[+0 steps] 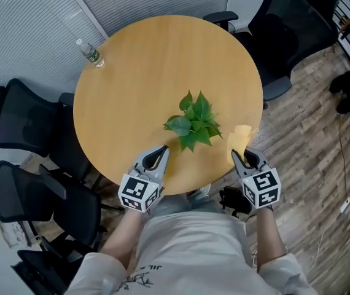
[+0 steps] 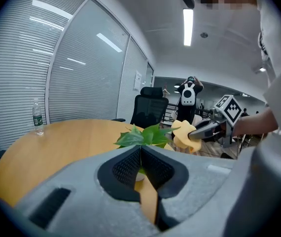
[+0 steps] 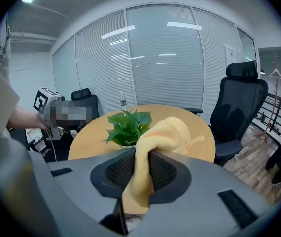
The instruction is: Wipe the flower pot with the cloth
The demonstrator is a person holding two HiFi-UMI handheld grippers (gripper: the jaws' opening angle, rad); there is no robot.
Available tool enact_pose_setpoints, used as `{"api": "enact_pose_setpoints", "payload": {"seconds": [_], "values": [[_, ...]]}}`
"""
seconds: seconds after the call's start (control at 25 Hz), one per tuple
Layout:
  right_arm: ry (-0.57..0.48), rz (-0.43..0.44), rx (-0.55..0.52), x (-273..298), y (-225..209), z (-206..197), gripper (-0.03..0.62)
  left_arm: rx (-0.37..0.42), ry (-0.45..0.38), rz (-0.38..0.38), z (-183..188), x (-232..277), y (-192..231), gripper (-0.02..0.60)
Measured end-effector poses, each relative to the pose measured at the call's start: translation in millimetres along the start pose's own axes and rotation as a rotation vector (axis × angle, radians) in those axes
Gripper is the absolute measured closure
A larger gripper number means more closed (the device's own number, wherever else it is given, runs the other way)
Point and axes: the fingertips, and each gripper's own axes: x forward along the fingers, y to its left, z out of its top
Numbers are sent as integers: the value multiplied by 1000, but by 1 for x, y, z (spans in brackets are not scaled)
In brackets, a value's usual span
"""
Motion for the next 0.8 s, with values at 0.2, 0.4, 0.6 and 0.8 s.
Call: {"api": "enact_pose_setpoints", "payload": {"seconds": [0.2,0.4,0.6,0.8], "values": [[47,-13,-13,19,-6,-4,528,29,44,-38,-16,13,13,569],[89,-18,-32,42,-10,-14,528,23,62,-71,-36,35,23,569],[126,-16,-54,66,-15,-23,526,30,77,-101,-52,55,35,569],[166,-28,-69,89,-27,-34,528,45,114,-148,-74,69,38,568]]}}
